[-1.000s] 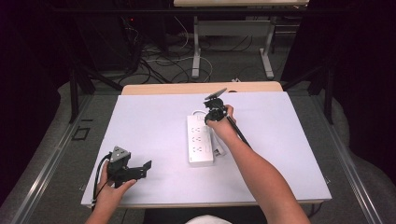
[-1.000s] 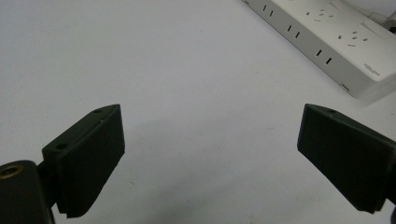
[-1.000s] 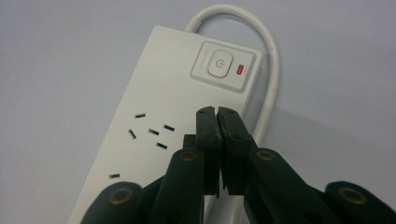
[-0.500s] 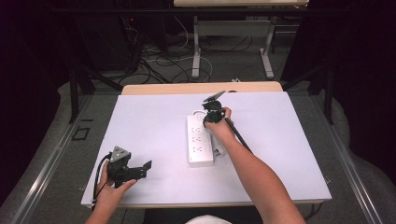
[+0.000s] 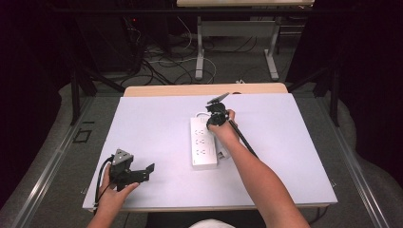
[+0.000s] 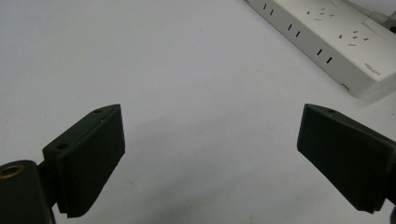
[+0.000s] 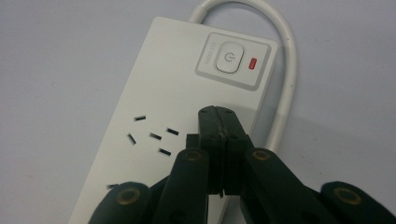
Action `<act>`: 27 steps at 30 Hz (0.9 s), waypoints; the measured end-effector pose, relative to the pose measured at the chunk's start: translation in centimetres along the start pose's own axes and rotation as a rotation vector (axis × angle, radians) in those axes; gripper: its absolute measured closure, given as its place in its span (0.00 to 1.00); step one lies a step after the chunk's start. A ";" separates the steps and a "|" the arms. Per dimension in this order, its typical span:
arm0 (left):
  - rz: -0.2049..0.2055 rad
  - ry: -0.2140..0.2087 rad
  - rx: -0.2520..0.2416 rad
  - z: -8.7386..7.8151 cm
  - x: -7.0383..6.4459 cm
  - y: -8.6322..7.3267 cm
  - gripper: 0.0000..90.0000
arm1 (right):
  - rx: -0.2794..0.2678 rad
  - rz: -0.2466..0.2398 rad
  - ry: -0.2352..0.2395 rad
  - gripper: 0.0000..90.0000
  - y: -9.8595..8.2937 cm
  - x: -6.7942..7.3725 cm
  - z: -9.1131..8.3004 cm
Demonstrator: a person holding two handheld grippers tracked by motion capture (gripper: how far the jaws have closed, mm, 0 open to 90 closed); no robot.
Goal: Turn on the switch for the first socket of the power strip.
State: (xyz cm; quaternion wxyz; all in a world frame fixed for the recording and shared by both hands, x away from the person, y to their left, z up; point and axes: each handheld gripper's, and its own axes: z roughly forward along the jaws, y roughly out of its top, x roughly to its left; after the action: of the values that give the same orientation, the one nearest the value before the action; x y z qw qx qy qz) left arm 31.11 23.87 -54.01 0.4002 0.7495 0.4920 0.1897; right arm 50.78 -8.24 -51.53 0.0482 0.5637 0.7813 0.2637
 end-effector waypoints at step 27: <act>-0.004 -0.004 0.006 -0.2 0.1 0.0 0.08 | -0.090 0.021 -0.003 0.92 0.1 -1.0 -1.4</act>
State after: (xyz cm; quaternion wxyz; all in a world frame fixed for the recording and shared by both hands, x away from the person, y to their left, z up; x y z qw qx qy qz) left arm 31.04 24.04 -53.94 0.3993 0.7500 0.4935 0.1860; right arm 50.71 -9.62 -50.56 0.0718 0.5696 0.7626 0.2980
